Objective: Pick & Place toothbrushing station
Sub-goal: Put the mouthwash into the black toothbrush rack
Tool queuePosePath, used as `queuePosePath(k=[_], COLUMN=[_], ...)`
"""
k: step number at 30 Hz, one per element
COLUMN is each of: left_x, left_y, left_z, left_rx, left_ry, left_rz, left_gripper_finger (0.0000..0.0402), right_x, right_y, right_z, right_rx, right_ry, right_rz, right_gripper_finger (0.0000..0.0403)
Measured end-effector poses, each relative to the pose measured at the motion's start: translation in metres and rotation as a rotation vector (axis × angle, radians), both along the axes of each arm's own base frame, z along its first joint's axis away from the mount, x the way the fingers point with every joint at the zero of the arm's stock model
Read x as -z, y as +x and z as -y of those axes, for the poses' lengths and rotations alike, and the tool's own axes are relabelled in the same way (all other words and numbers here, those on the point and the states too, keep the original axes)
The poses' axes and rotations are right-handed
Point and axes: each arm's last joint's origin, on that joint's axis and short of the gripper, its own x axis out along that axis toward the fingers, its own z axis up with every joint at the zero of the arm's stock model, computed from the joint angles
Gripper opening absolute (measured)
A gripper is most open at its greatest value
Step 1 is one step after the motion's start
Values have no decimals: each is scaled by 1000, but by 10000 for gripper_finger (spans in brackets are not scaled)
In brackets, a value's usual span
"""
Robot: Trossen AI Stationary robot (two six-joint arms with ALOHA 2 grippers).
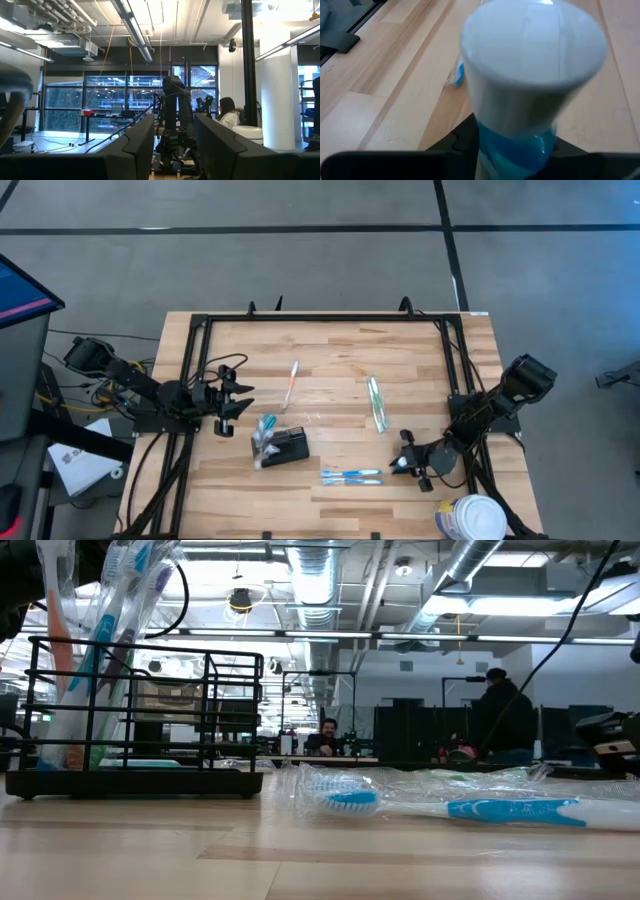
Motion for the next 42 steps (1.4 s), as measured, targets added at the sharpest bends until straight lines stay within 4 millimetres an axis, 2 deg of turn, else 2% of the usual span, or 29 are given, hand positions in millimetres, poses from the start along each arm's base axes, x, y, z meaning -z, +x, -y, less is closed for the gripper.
queuePosePath(k=[8, 19, 26, 30, 35, 42], left_x=[0, 0, 0, 0, 0, -1], left_y=[0, 0, 0, 0, 0, 1], left_z=[0, 0, 0, 0, 0, 0], left_rx=[-1, 0, 26, 33, 49, 50], left_ry=[0, -1, -55, -67, -99, -102], left_rz=[0, 0, 8, 9, 12, 14], left_gripper_finger=[131, 131, 131, 131, 131, 131], right_x=[0, -1, -12, -15, -34, -77], right_y=[1, 7, 21, 32, 50, 74], right_z=[1, 5, 5, 6, 9, 22], right_rx=[8, 131, 165, 186, 214, 167], right_ry=[4, 150, 228, 162, 55, -6], right_rz=[-2, -39, -44, -135, -243, -256], right_gripper_finger=[98, 52, 55, 55, 52, 52])
